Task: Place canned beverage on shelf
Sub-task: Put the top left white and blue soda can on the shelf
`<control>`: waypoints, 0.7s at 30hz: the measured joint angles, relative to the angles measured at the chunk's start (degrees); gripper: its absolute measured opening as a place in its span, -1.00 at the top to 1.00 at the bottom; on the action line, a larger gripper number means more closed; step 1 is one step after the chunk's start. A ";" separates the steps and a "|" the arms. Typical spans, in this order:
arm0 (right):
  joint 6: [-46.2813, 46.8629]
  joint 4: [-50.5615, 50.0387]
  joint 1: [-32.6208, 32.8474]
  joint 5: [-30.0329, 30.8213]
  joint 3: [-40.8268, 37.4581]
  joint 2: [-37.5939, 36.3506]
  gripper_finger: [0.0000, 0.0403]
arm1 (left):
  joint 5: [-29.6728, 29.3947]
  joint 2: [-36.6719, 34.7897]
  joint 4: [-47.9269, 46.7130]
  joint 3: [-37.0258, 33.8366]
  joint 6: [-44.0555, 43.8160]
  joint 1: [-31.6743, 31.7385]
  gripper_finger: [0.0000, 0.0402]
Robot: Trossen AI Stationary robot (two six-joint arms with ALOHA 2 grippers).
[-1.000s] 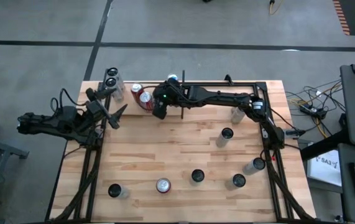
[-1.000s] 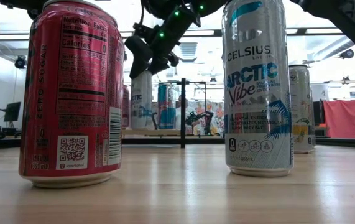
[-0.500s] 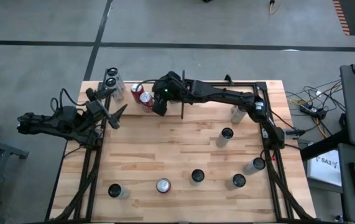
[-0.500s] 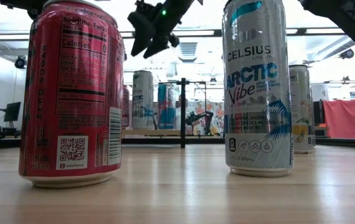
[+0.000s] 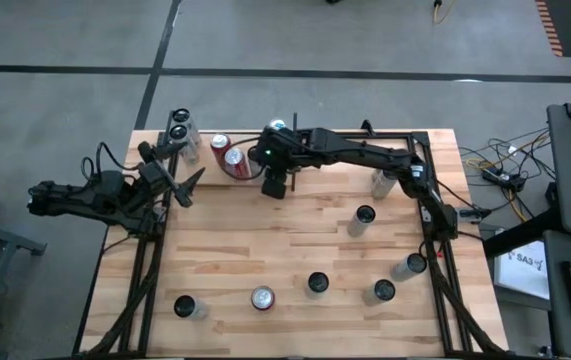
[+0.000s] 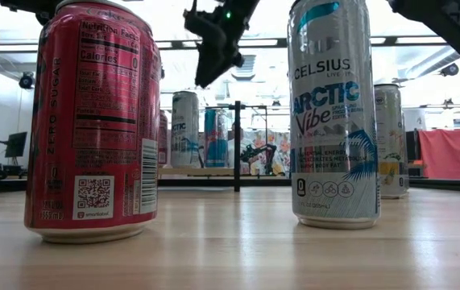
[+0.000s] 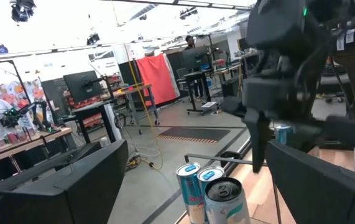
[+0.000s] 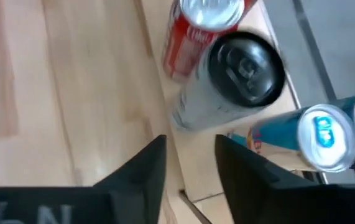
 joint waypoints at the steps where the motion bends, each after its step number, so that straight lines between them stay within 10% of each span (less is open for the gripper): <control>1: -0.57 0.09 -0.10 0.00 -0.51 0.35 0.44 | 0.00 0.00 0.02 0.00 0.01 0.00 -0.81; 8: -7.26 4.72 -0.78 0.48 -0.95 4.08 0.90 | 0.00 0.04 0.06 0.00 0.01 0.00 -0.81; 21: -9.69 8.07 -2.22 4.45 -0.93 4.69 0.96 | 0.00 0.22 0.03 0.00 0.23 0.00 -0.81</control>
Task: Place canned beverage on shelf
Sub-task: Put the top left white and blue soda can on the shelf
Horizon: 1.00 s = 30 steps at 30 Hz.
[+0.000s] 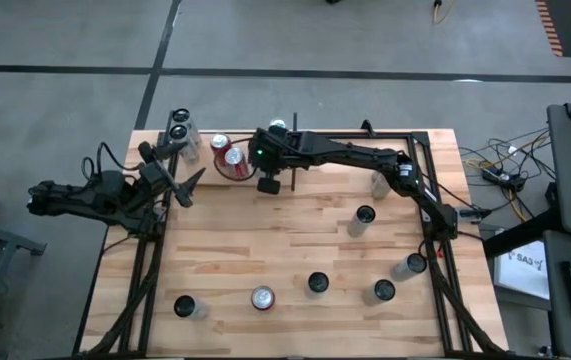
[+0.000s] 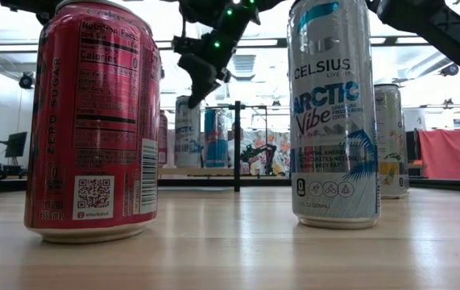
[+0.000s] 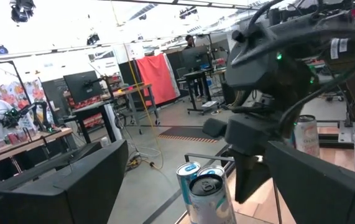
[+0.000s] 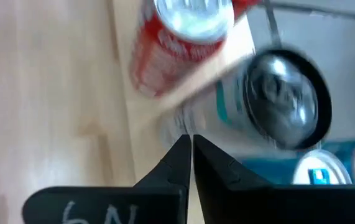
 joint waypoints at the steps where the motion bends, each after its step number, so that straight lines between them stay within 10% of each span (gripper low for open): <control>1: -0.20 1.11 0.04 -0.08 0.00 0.00 0.96 | 0.00 0.00 0.00 0.00 0.04 0.00 -0.81; 30: -3.23 7.08 -2.05 0.54 0.00 0.20 0.96 | 0.00 0.00 0.08 0.00 0.20 0.00 -0.81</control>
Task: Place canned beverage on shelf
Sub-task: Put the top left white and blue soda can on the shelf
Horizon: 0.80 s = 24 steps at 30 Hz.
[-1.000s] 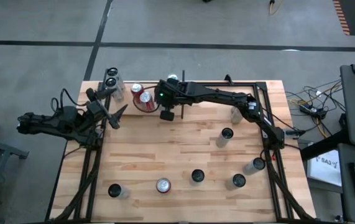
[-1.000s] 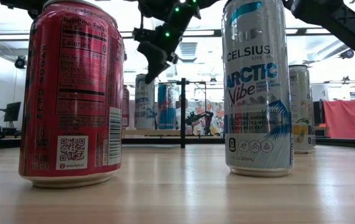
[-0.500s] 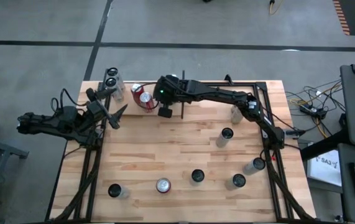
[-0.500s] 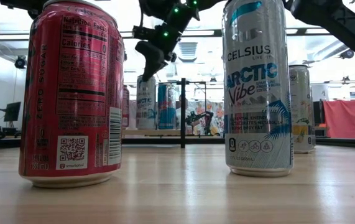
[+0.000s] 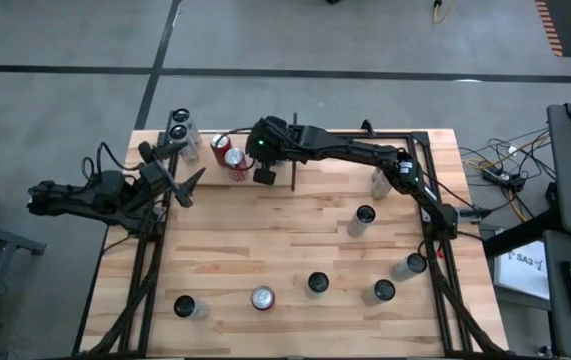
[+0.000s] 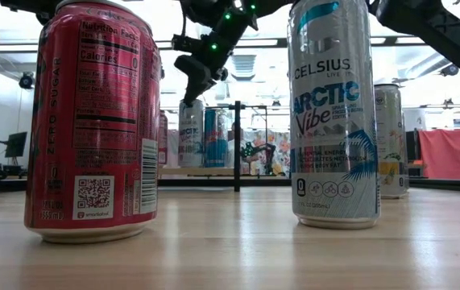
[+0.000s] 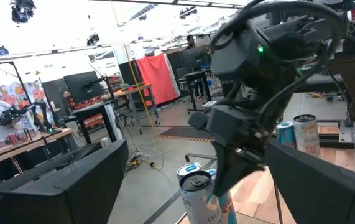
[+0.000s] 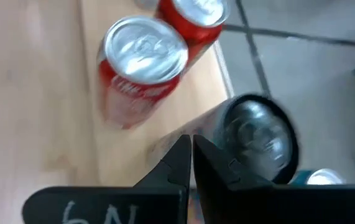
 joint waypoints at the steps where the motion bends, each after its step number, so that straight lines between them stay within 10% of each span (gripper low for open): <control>1: -0.43 0.94 -0.26 0.02 0.00 0.10 0.96 | 0.00 0.00 0.00 0.00 0.00 0.00 -0.81; 24: 3.59 2.73 -4.82 -4.56 3.96 1.01 0.96 | -0.01 0.00 0.00 0.00 0.70 0.00 -0.81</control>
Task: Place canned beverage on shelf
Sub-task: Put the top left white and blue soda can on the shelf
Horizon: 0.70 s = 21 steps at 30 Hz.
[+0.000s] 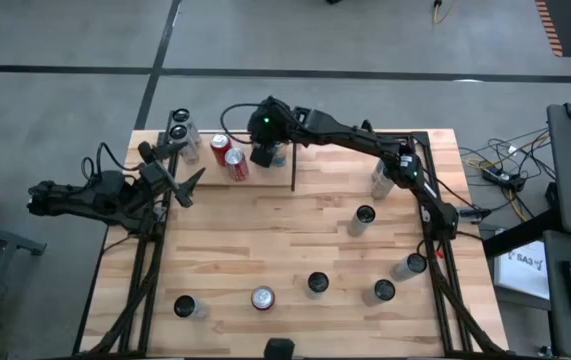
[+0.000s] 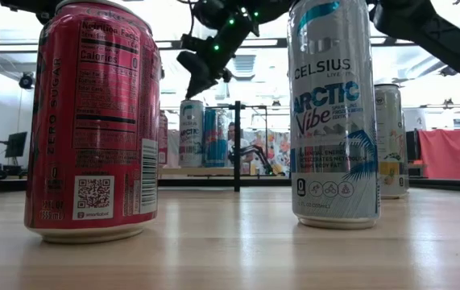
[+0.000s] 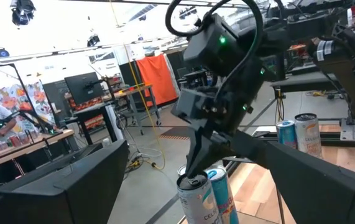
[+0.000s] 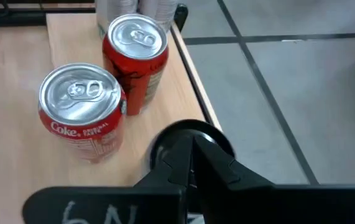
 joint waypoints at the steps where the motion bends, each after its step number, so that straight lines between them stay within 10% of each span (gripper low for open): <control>1: 0.02 0.39 -0.07 -0.02 0.00 0.33 0.96 | -0.01 0.00 0.00 0.00 0.01 0.00 -0.81; 21: -3.15 8.17 -0.73 0.00 -0.02 3.35 0.96 | -0.01 0.00 -0.02 0.00 0.13 0.02 -0.81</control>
